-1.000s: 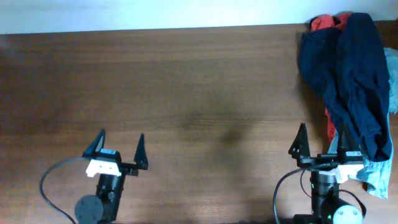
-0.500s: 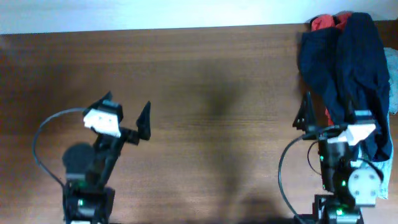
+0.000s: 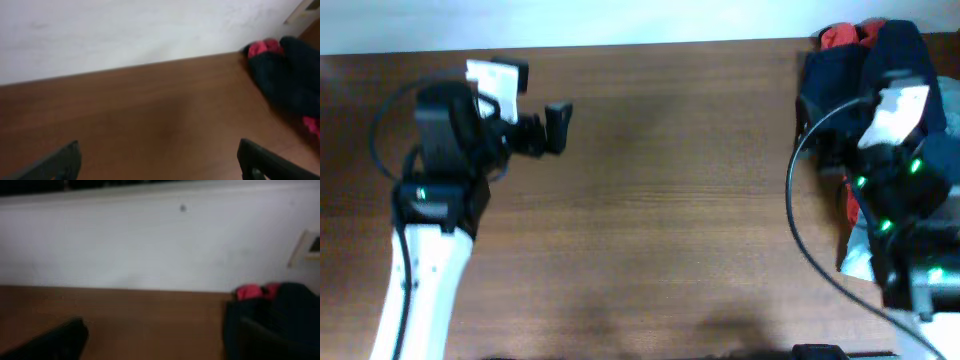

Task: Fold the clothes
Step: 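Move the right gripper onto the clothes pile, left gripper forward, then grasp the navy shorts in the pile with the right gripper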

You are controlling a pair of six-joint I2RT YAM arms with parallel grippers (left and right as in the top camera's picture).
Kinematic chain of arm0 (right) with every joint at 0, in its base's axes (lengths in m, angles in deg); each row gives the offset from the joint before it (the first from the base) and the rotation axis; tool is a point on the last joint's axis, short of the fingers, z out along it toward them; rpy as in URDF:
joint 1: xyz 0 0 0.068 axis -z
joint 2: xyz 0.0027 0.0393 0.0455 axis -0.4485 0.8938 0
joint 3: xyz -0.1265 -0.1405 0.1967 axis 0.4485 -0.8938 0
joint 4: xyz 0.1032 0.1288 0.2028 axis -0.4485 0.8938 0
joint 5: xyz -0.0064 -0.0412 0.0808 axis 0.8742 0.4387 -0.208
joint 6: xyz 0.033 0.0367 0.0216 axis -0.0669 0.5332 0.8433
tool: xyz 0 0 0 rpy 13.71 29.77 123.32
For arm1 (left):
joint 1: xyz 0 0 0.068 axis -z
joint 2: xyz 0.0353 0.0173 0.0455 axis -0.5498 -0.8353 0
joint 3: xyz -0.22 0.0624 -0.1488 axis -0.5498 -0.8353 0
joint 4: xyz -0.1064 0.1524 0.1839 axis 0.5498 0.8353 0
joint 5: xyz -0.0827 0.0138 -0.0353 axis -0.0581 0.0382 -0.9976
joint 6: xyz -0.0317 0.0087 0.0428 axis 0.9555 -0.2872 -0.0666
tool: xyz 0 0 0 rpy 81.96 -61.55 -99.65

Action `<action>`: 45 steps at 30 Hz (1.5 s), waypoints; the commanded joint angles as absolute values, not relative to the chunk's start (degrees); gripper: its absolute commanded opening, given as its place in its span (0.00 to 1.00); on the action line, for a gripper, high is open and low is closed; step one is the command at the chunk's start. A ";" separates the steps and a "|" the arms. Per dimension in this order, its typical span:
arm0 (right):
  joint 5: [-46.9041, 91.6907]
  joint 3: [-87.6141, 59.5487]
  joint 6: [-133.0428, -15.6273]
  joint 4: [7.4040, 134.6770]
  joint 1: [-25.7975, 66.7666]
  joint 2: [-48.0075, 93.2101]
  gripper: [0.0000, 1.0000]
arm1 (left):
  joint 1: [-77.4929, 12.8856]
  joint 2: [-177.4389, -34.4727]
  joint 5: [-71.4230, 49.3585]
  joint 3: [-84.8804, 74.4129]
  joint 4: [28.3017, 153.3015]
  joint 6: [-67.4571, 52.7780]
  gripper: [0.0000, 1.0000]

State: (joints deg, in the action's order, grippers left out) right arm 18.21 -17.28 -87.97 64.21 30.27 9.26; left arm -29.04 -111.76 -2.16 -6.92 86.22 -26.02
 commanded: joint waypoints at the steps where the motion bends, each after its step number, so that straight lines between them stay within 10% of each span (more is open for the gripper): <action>1: 17.05 -7.01 -92.28 70.29 30.44 14.85 0.99 | -29.39 -116.11 -4.08 2.13 90.18 -26.83 0.99; 24: 15.10 9.15 -95.60 90.05 30.42 28.78 1.00 | -29.28 -127.76 -17.11 25.67 109.24 -32.94 0.99; 45: 37.79 17.54 -92.24 70.37 35.29 44.53 0.98 | -19.00 -141.33 -0.06 25.74 103.12 -24.75 0.99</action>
State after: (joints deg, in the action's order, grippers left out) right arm 33.90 17.04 -92.85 70.57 32.76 39.99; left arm -20.56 -139.34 -1.94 24.78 102.79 -25.49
